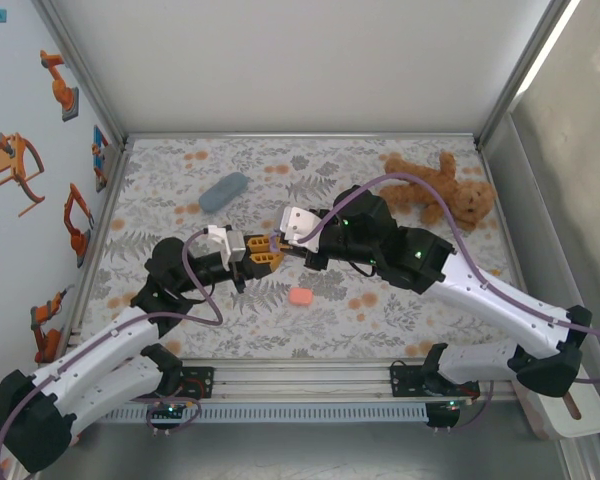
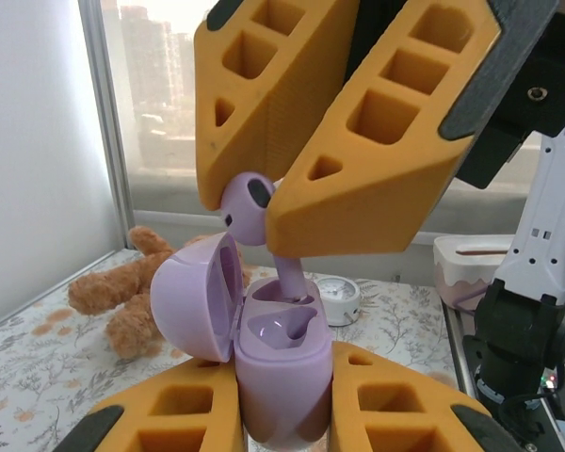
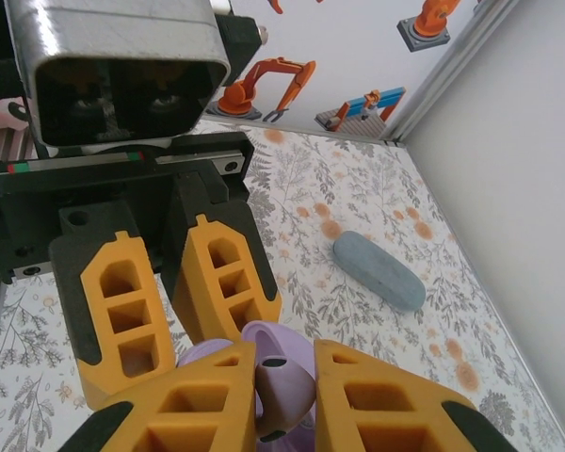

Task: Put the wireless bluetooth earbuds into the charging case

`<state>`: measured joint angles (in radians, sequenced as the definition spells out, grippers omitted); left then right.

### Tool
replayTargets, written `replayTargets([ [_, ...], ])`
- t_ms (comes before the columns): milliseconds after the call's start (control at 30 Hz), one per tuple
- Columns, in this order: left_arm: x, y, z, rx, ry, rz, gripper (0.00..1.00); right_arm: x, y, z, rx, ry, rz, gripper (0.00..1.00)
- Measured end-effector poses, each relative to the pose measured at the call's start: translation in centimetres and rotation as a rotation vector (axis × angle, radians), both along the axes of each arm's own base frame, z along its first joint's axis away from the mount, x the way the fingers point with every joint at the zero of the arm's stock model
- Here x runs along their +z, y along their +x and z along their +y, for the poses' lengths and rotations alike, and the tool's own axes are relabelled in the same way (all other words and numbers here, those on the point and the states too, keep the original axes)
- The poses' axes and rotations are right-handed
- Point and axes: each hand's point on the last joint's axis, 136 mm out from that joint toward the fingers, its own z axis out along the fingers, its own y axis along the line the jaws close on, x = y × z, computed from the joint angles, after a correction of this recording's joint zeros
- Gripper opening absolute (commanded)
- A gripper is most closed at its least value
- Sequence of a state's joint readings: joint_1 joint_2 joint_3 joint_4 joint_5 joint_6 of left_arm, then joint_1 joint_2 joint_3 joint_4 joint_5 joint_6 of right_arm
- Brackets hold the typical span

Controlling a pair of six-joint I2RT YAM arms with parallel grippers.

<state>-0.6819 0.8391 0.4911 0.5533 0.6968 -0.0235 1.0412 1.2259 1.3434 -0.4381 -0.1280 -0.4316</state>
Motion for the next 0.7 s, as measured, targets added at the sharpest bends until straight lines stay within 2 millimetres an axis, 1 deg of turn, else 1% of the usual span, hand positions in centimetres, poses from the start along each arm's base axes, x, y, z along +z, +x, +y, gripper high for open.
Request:
replayTargets([
  [267,-0.13,-0.07,0.05,0.000,0.005,0.006,0.01,-0.25,0.21,0.12,-0.008,-0.012,-0.011,0.18],
  [700,-0.36,-0.21,0.17,0.000,0.015,0.019,0.01,-0.47,-0.14,0.44,0.011,-0.015,-0.005,0.18],
])
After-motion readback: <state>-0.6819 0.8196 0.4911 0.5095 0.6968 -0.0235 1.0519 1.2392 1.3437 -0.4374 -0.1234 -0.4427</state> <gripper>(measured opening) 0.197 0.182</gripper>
